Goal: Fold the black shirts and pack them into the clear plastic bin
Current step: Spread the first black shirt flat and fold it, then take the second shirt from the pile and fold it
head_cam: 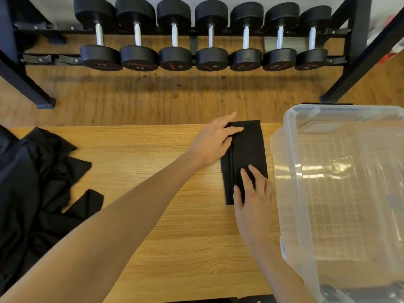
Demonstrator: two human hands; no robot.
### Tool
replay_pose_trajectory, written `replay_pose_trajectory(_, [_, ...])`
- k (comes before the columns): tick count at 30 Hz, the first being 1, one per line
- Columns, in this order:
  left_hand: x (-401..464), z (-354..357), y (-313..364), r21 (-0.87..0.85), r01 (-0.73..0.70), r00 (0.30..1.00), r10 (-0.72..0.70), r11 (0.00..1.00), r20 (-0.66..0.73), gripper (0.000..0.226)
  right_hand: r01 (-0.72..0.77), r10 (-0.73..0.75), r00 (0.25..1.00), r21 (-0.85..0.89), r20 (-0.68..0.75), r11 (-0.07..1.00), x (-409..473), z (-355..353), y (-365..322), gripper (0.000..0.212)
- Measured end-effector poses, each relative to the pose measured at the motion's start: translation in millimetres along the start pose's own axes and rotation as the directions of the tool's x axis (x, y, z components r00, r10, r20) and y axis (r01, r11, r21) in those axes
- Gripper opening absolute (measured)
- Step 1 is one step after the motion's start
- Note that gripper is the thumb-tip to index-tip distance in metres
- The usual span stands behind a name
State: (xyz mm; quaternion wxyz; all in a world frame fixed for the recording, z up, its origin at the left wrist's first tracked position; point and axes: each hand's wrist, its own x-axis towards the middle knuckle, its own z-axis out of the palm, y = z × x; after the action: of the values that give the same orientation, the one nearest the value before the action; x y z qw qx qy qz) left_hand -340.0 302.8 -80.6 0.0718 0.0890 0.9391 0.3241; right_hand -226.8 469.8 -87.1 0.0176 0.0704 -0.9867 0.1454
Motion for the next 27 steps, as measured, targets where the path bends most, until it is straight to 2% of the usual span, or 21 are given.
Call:
replay_pose_trajectory(6, [-54,-40,-16,-0.065,0.124,0.989,-0.128,0.990,-0.072,0.036,0.148,-0.146,0.989,0.127,-0.018,0.981,17,-9,-45,0.032])
replay_pose_trajectory(12, [-133,-90,-47,-0.116,0.282,0.938,-0.299,0.952,-0.176,0.029,0.352,-0.358,0.934,0.161,0.010,0.922,23,-10,-115,0.029])
replay_pose_trajectory(15, [-174,-111,-62,-0.140,0.362,0.897,-0.385,0.922,-0.217,0.029,0.445,-0.458,0.888,0.182,0.037,0.877,19,-10,-154,0.035])
replay_pose_trajectory(22, [-271,-151,-97,-0.188,0.464,0.774,-0.499,0.866,-0.389,0.029,0.597,-0.623,0.781,0.254,0.031,0.761,-4,1,-241,0.019])
replay_pose_trajectory(27, [-340,-168,-129,-0.279,0.536,0.653,-0.601,0.796,-0.460,0.030,0.624,-0.663,0.746,0.279,0.064,0.730,-22,12,-297,0.016])
